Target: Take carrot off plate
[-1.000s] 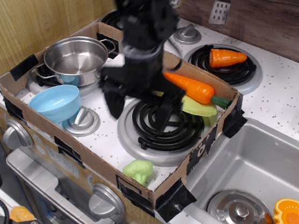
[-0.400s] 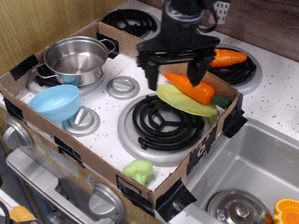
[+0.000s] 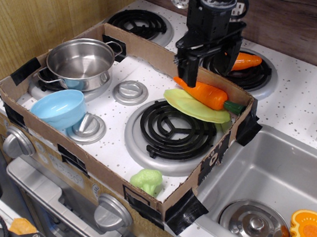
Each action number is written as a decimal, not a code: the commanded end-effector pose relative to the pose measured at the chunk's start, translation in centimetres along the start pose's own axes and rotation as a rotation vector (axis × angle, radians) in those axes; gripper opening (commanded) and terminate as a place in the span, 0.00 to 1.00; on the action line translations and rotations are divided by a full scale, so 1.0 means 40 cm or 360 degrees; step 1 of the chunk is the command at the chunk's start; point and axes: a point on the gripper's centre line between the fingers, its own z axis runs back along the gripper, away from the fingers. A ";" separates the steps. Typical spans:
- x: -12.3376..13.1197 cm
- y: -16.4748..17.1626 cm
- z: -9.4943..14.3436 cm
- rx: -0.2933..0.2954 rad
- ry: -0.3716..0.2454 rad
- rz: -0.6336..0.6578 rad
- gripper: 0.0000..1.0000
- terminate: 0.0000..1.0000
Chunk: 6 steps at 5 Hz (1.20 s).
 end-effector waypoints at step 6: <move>-0.024 0.010 -0.042 -0.0379 -0.0004 0.0292 1.00 0.00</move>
